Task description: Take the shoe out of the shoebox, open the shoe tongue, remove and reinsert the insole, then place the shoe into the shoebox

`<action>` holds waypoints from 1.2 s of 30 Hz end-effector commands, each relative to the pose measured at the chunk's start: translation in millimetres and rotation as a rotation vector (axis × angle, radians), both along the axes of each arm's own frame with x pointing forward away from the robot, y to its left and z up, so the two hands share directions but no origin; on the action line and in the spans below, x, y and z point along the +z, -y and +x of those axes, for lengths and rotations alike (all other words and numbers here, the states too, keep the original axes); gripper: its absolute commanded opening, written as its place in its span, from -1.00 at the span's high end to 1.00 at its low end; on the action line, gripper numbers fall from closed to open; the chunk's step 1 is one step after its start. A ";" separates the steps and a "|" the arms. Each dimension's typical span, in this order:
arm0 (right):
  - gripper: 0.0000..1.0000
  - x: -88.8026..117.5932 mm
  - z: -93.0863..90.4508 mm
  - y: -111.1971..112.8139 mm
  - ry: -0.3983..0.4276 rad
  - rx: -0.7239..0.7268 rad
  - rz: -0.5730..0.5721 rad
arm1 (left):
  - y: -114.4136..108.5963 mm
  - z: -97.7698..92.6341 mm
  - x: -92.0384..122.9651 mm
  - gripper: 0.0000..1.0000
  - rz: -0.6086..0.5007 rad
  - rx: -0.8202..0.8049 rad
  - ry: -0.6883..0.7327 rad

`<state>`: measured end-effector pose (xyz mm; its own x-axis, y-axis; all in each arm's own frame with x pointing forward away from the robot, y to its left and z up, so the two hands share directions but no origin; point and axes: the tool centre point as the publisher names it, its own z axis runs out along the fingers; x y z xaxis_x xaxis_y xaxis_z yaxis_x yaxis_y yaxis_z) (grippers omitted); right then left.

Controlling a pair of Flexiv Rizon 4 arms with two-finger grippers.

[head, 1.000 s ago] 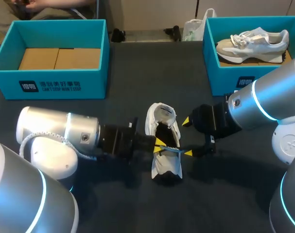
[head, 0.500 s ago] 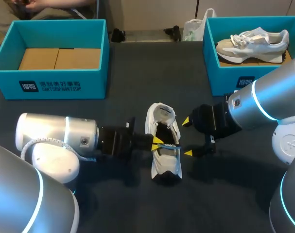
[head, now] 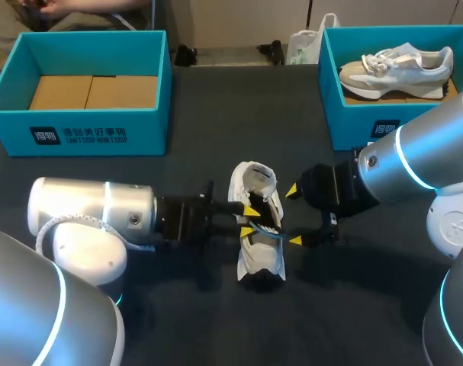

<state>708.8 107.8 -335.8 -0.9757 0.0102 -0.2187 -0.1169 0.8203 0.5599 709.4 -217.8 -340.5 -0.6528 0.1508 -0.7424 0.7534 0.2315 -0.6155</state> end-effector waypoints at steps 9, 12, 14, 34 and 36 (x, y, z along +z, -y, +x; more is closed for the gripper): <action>-1.00 -0.4 -0.8 -0.5 0.002 -0.001 -0.001 | 0.0 -16.1 10.4 1.00 -0.027 -0.037 -0.001; -1.00 -0.4 -0.8 -0.5 0.002 -0.001 -0.001 | 1.6 -16.8 5.8 1.00 -0.019 -0.047 -0.006; -1.00 -0.4 -0.8 -0.5 0.002 -0.001 -0.001 | 2.4 -16.8 3.0 1.00 -0.018 -0.050 -0.003; -1.00 -0.4 -0.8 -0.5 0.002 -0.001 -0.001 | -4.5 -3.6 -6.3 0.44 -0.018 -0.025 0.015; -1.00 -0.4 -0.8 -0.5 0.002 -0.001 -0.001 | -4.8 -6.8 -1.7 0.44 -0.027 -0.030 0.017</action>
